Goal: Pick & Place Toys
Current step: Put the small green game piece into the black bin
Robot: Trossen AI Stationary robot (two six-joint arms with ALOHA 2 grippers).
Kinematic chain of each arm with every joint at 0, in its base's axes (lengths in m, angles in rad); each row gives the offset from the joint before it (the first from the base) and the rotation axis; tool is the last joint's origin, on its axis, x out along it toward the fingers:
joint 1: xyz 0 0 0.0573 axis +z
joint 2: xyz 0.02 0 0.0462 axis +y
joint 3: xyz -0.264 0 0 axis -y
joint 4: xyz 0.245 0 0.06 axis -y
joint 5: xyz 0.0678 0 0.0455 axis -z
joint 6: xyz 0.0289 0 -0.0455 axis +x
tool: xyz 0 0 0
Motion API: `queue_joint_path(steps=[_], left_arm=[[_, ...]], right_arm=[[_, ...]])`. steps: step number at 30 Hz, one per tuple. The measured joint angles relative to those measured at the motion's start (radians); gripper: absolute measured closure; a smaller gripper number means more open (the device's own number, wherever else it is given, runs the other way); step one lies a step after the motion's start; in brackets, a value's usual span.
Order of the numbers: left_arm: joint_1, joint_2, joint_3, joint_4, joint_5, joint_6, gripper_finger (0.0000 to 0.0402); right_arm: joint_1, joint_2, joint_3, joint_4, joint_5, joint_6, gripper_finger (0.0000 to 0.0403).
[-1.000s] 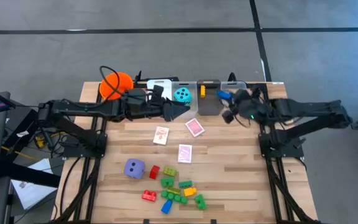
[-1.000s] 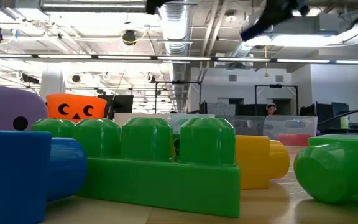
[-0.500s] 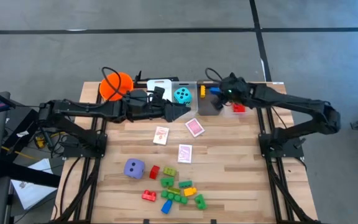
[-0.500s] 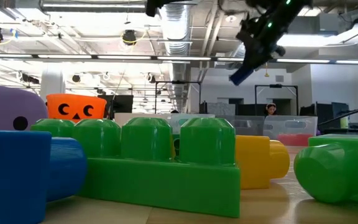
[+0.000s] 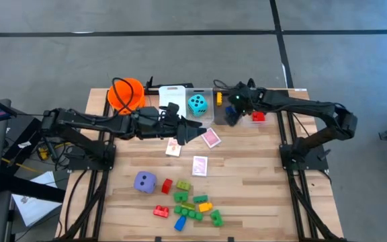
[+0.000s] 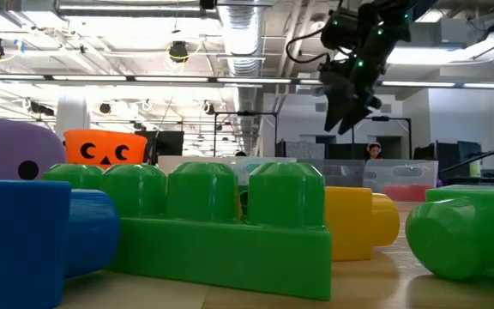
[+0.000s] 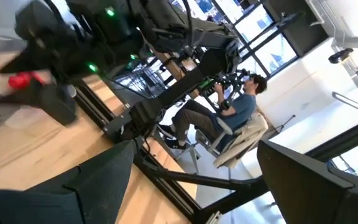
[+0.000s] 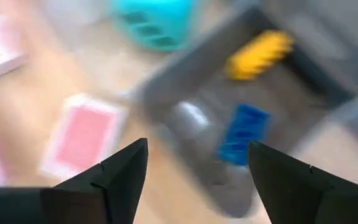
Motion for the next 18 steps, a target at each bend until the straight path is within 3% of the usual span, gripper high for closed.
queue_joint_path(steps=[4, 14, 18], left_arm=[[-0.019, 0.000, 0.000, -0.011, -0.008, 0.001, 0.0066], [-0.092, 0.000, -0.063, -0.027, -0.013, 0.015, 0.0068], [-0.136, 0.000, -0.120, -0.031, -0.012, 0.038, 0.0074]], right_arm=[[0.096, -0.043, 0.000, 0.008, -0.081, -0.046, 0.0134], [0.441, -0.152, 0.000, 0.143, -0.073, -0.080, 0.0133], [0.544, -0.161, 0.000, 0.145, -0.002, -0.035, 0.0133]])
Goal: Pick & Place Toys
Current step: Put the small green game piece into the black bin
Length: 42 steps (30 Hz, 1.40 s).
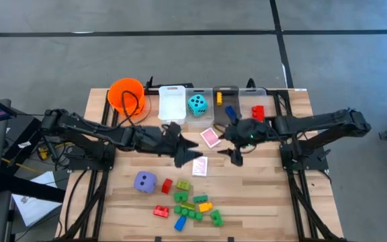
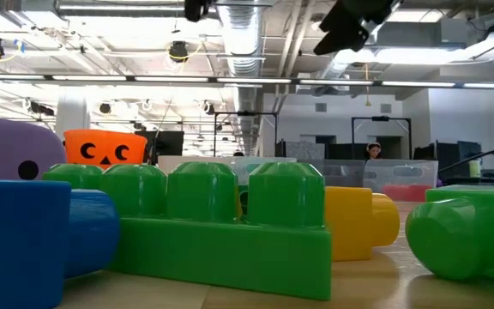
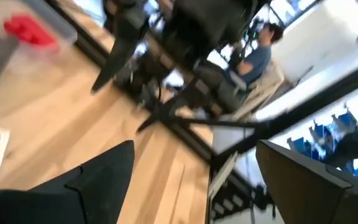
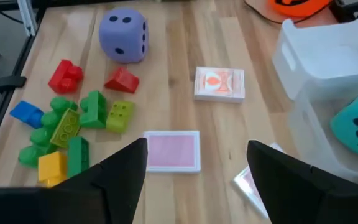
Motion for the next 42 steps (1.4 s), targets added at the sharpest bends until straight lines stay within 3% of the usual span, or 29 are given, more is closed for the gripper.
queue_joint_path(steps=[4, 11, 19, 29, 42], left_arm=[[-0.039, 0.000, -0.029, -0.089, 0.000, -0.005, 0.0081], [-0.102, 0.025, -0.030, -0.274, 0.000, 0.025, 0.0086], [-0.163, 0.225, -0.029, -0.150, 0.004, 0.253, 0.0086], [-0.179, 0.447, -0.029, 0.029, 0.003, 0.275, 0.0086], [-0.244, 0.571, -0.029, 0.057, -0.044, 0.336, 0.0086]], right_arm=[[0.059, 0.011, 0.000, -0.018, 0.062, 0.059, 0.0133], [0.088, 0.019, 0.000, -0.022, 0.076, 0.168, 0.0133], [0.087, 0.019, 0.000, -0.033, 0.109, 0.281, 0.0133], [0.137, 0.019, 0.000, -0.097, 0.108, 0.376, 0.0133], [0.200, 0.019, 0.000, -0.158, 0.108, 0.343, 0.0133]])
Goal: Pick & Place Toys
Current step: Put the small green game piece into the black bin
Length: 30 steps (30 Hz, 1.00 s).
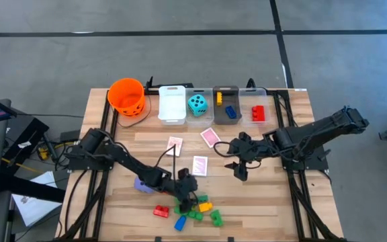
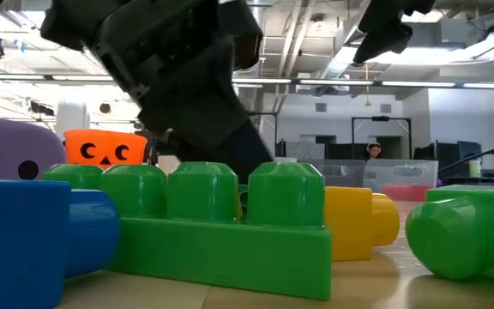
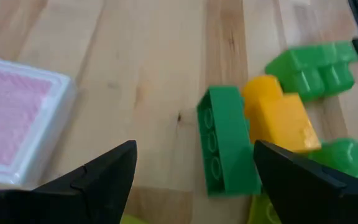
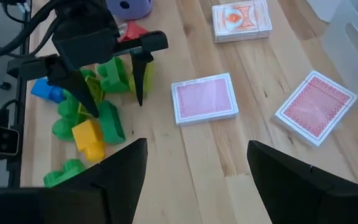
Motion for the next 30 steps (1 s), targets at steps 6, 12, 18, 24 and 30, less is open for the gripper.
queue_joint_path(steps=[6, 12, 18, 24, 30], left_arm=[[-0.032, 0.008, 0.000, 0.000, -0.004, 0.001, 0.0086], [-0.053, 0.021, 0.000, -0.014, -0.037, 0.041, 0.0086], [-0.055, 0.050, 0.002, 0.008, -0.045, 0.011, 0.0100], [-0.048, 0.050, 0.002, 0.005, -0.054, -0.073, 0.0172], [-0.047, 0.048, 0.000, 0.055, -0.048, -0.211, 0.0297]], right_arm=[[-0.001, 0.000, 0.000, 0.000, 0.000, -0.024, 0.0133], [-0.001, 0.000, 0.000, 0.000, 0.000, -0.050, 0.0133], [-0.001, 0.000, 0.000, 0.000, 0.000, -0.065, 0.0133], [-0.001, 0.000, 0.000, 0.001, 0.000, -0.065, 0.0133], [-0.001, 0.000, 0.000, 0.003, 0.000, -0.066, 0.0133]])
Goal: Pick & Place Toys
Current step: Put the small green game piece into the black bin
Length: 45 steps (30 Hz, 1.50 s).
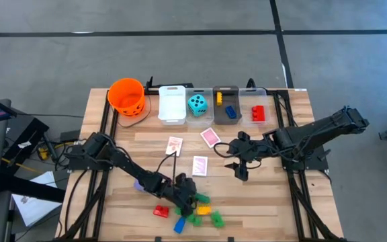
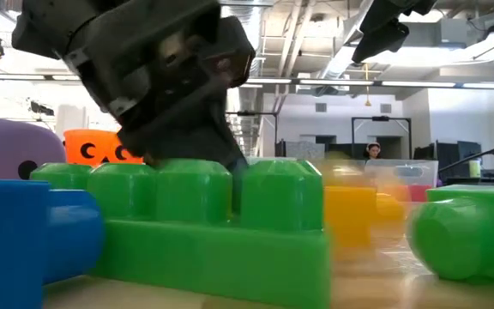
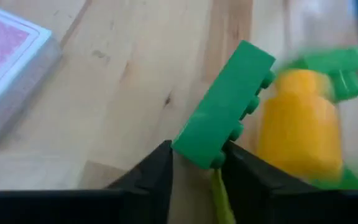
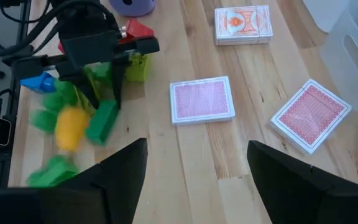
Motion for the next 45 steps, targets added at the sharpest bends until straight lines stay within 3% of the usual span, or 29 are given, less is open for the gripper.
queue_joint_path(steps=[5, 7, 17, 25, 29, 33, 40, 45], left_arm=[[0.000, -0.006, 0.000, 0.132, 0.004, -0.118, 0.0382], [0.003, -0.021, 0.000, 0.170, 0.002, -0.123, 0.0396], [0.069, -0.186, 0.000, 0.070, -0.009, -0.100, 0.0396], [0.112, -0.356, 0.000, 0.083, 0.001, -0.098, 0.0389], [0.121, -0.427, 0.000, 0.080, 0.001, -0.101, 0.0358], [0.121, -0.463, 0.000, 0.079, 0.001, -0.104, 0.0301], [0.121, -0.465, 0.000, 0.077, -0.025, -0.104, 0.0195], [0.121, -0.465, 0.000, 0.078, -0.025, -0.104, 0.0153]], right_arm=[[0.007, 0.000, 0.000, 0.013, 0.000, -0.009, 0.0133], [0.008, 0.000, 0.000, 0.013, -0.001, -0.014, 0.0133], [0.006, 0.000, 0.000, 0.013, -0.003, -0.081, 0.0133], [0.007, 0.000, 0.000, 0.013, -0.003, -0.096, 0.0133], [0.008, 0.000, 0.000, 0.013, -0.004, -0.113, 0.0133], [0.008, 0.000, 0.000, 0.013, -0.004, -0.115, 0.0133], [0.008, 0.000, 0.000, 0.013, -0.004, -0.115, 0.0133], [0.006, 0.000, 0.000, 0.013, -0.004, -0.115, 0.0133]])
